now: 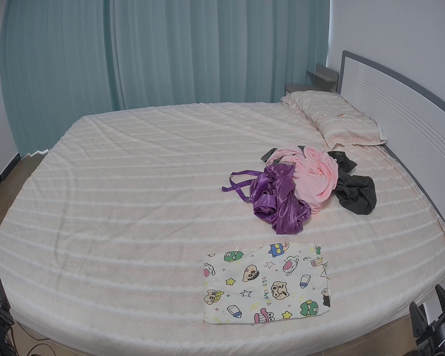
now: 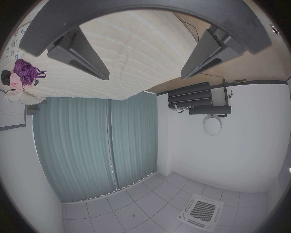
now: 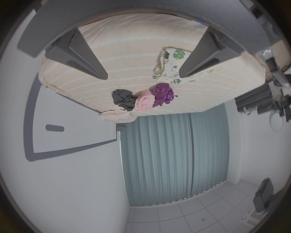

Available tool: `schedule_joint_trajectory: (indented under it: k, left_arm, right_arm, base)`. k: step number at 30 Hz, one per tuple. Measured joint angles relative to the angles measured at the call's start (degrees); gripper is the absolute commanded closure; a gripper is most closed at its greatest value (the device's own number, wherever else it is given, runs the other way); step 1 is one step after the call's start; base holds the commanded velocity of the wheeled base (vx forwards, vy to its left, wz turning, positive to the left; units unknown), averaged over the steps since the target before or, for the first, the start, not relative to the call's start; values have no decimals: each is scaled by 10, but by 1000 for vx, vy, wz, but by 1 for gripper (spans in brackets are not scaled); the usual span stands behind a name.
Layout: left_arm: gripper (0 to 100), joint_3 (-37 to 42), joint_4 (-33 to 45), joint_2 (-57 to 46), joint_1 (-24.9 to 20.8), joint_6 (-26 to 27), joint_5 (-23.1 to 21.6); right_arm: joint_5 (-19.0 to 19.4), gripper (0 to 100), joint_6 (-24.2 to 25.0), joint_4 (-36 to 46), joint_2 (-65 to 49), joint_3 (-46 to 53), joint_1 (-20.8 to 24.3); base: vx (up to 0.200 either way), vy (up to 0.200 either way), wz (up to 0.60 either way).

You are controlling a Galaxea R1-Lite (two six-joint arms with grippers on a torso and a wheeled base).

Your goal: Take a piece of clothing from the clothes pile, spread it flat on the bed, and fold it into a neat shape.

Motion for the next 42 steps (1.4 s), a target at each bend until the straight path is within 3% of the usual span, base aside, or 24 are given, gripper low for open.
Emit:
schedule_joint_trajectory:
  k: [6,10,13,17,21,28,35,42]
  left_arm:
    - [0,0,8,-37,40,13,-28]
    - [0,0,11,-47,44,15,-44]
    - [0,0,21,-51,44,15,-83]
    - [0,0,73,-60,38,18,-133]
    - [0,0,116,-73,28,23,-175]
    - [0,0,113,-84,19,26,-262]
    - [0,0,115,-86,18,6,-403]
    - [0,0,117,-87,17,-20,-428]
  right_arm:
    - [-1,0,-52,4,-3,-1,0]
    - [65,0,-61,-10,-4,-1,0]
    - [115,0,-65,-24,-4,0,0]
    - [137,0,-66,-28,-11,0,8]
    - [143,0,-70,-23,-25,0,19]
    - [147,0,-62,-11,-37,0,29]
    - [142,0,-18,-4,-41,0,30]
    - [86,0,-18,-4,-41,0,30]
  base:
    - [0,0,0]
    - [0,0,0]
    - [0,0,0]
    - [0,0,0]
    - [0,0,0]
    - [0,0,0]
    - [0,0,0]
    - [0,0,0]
